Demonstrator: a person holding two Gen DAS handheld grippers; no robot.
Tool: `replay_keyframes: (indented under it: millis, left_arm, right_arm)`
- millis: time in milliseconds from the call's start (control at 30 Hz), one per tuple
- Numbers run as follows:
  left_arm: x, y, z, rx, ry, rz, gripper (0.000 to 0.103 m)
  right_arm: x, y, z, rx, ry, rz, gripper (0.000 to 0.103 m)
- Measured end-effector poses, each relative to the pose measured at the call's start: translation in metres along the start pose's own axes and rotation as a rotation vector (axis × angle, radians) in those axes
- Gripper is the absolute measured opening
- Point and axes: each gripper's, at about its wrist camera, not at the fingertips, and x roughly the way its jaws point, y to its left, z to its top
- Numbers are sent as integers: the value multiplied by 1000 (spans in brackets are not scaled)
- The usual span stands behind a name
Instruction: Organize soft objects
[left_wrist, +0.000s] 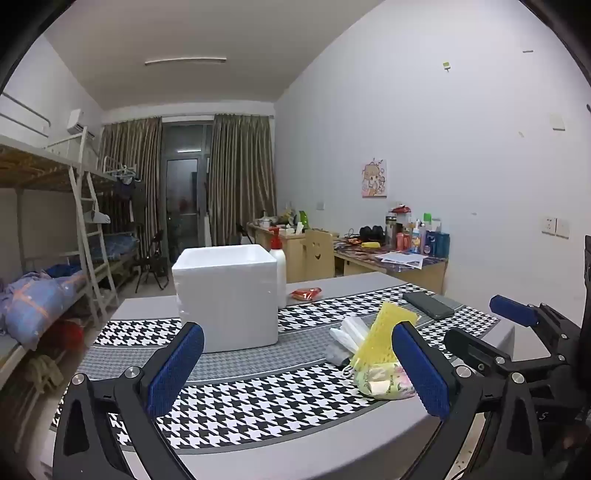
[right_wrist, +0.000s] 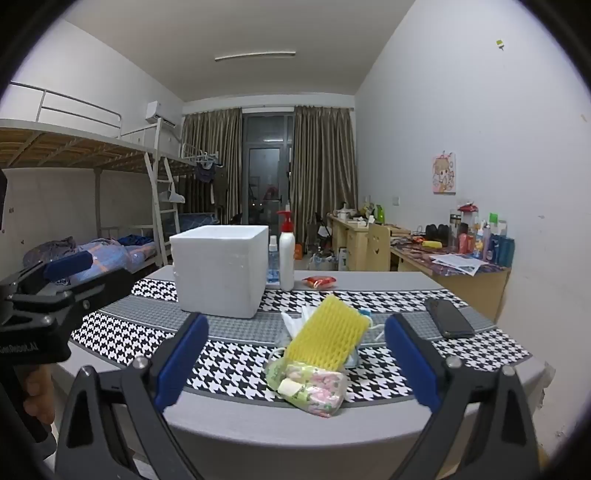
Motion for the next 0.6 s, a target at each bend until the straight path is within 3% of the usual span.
replay_keyframes:
  millis: [600]
  left_arm:
    - [3,3,-1,-11,-6,4,102]
  right_arm:
    - [-2,0,3,8,-12,4,98]
